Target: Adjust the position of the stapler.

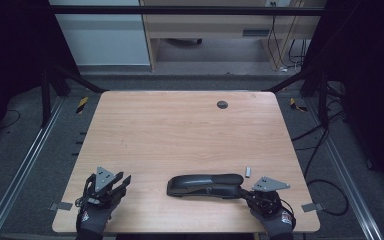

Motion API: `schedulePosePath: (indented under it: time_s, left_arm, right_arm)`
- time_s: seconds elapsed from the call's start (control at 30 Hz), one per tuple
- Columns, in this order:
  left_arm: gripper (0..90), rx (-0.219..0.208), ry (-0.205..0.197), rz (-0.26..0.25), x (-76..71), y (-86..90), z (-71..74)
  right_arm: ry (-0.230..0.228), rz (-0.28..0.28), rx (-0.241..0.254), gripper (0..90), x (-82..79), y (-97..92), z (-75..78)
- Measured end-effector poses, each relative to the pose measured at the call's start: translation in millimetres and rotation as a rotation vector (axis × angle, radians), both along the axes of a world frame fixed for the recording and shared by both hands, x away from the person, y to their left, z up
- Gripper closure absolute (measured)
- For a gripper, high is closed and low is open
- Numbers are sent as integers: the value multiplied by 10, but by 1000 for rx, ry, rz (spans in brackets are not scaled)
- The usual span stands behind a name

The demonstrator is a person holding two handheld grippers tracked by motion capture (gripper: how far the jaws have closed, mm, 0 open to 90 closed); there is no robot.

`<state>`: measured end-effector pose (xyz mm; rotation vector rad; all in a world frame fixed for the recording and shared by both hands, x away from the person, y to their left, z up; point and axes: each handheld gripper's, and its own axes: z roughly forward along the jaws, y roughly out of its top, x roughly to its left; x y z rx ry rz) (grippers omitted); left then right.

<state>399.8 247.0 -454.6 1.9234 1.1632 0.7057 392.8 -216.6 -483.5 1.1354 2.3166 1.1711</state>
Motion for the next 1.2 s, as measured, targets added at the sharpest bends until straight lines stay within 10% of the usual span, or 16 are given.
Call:
schedulePosePath:
  time_s: [0.8, 1.2]
  left_arm:
    - [572, 21, -21, -52, -44, -191, 42]
    - [498, 13, -57, -78, 5, -278, 274]
  right_arm:
    - [-49, -27, 30, 900, 17, -76, 51]
    - [-53, -56, 38, 684, 47, -144, 65]
